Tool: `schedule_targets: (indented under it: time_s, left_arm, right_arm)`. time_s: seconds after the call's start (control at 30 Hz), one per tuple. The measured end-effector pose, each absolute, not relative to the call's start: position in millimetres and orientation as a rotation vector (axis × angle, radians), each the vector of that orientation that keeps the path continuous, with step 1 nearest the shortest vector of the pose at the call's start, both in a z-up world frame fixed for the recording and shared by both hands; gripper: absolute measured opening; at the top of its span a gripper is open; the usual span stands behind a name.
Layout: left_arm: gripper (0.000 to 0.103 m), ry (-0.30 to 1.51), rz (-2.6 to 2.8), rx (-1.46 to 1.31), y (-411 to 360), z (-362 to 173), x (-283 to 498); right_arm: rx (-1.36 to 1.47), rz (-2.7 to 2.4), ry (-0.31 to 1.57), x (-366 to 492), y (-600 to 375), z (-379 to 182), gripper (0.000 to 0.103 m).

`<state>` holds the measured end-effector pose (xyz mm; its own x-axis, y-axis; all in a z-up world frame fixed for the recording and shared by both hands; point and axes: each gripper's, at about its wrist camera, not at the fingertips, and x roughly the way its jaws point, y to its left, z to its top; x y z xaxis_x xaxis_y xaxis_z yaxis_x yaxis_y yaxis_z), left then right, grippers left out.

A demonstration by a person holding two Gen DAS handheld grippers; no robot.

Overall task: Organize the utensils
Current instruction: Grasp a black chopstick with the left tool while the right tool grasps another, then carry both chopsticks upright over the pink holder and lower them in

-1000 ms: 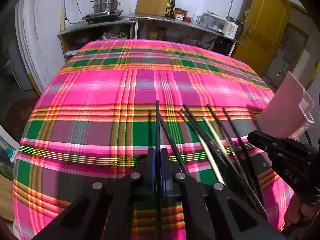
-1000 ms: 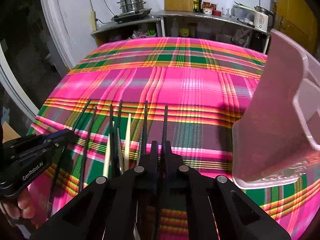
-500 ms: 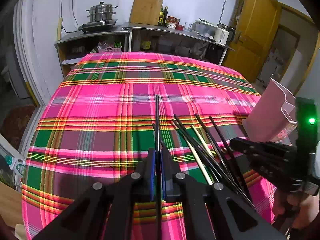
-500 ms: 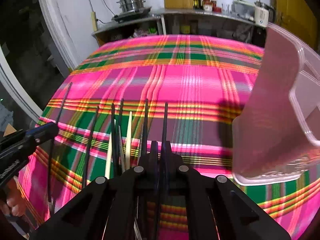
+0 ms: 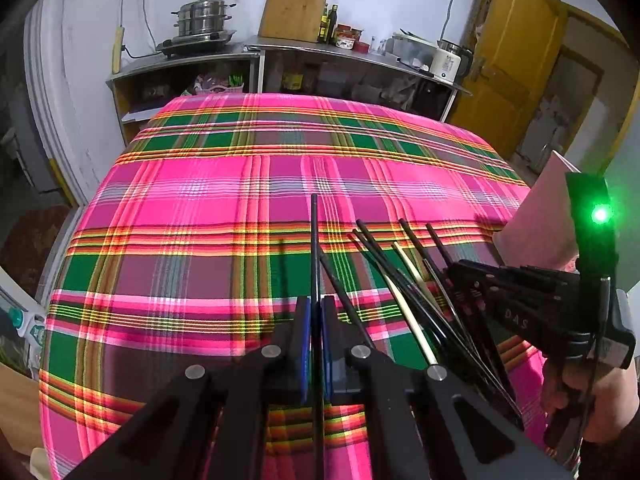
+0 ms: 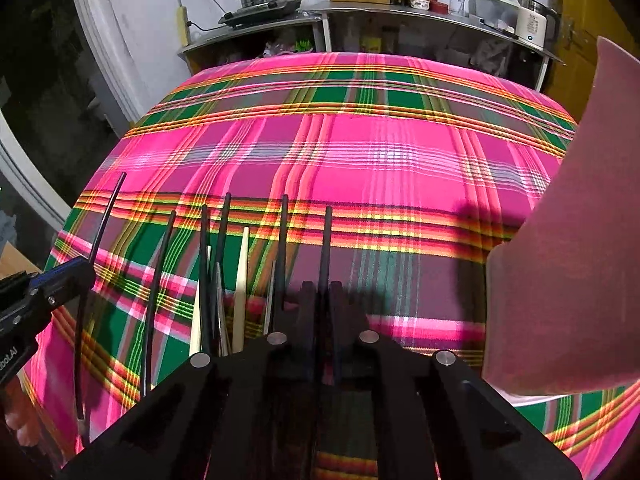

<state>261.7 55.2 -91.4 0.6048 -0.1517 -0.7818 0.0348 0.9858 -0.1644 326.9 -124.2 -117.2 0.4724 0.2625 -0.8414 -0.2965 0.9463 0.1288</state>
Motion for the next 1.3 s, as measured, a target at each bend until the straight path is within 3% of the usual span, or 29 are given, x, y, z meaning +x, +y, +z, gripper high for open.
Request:
schedule_targets:
  time_s: [1.3]
  left_arm:
    - [0.005,0.661,-0.311,-0.094,-9,63,189]
  right_arm:
    - [0.106,0.347,0.662,192,-203,61,0.005]
